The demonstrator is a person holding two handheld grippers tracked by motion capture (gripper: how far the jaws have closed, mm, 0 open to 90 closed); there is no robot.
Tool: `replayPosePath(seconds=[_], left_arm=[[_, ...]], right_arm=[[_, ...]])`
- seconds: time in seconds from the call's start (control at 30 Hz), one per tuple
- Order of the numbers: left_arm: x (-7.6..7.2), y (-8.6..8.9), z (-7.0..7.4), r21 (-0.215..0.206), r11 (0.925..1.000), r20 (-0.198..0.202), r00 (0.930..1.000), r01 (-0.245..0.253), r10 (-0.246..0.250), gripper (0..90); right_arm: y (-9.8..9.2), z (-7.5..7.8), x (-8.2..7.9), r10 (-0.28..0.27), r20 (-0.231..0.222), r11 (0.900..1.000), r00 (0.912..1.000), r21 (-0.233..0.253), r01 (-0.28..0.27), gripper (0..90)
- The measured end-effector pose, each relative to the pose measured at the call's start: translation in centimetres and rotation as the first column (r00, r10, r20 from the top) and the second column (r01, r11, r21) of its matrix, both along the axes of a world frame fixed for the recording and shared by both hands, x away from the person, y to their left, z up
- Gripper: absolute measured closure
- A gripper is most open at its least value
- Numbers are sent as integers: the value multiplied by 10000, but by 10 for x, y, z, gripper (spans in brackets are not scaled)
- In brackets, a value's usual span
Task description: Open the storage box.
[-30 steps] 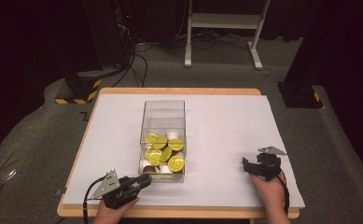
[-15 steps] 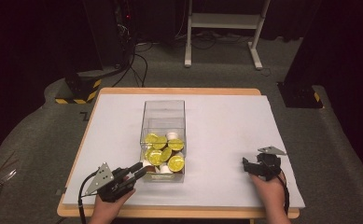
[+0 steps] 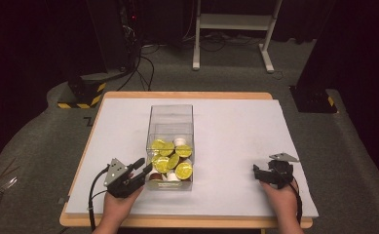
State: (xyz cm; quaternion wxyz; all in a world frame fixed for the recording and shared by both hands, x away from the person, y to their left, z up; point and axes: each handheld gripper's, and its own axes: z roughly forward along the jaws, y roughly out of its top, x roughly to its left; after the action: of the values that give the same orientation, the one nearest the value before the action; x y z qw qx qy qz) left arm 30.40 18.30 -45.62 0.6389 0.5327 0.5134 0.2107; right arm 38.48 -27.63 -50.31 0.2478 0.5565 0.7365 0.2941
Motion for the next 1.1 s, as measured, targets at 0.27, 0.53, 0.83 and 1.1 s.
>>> replayPosePath(seconds=[0.27, 0.53, 0.83, 1.1], left_arm=[[1, -12, -6, 288, 9975, -930, 9934, -642, 666, 638], [-3, -16, -5, 608, 9941, -1026, 9901, -897, 956, 703], [-11, -17, -3, 727, 9928, -1011, 9896, -954, 1025, 712], [-17, -18, -3, 814, 9904, -1012, 9876, -1118, 1199, 732]], right_arm=[[0, 0, 0, 2, -1, 10000, 10000, -2, -2, 138], [0, 0, 0, 0, 5, 10000, 10000, 5, 0, 139], [0, 0, 0, -4, 3, 10000, 10000, 6, 4, 139], [0, 0, 0, -8, 3, 10000, 10000, 14, 8, 140]])
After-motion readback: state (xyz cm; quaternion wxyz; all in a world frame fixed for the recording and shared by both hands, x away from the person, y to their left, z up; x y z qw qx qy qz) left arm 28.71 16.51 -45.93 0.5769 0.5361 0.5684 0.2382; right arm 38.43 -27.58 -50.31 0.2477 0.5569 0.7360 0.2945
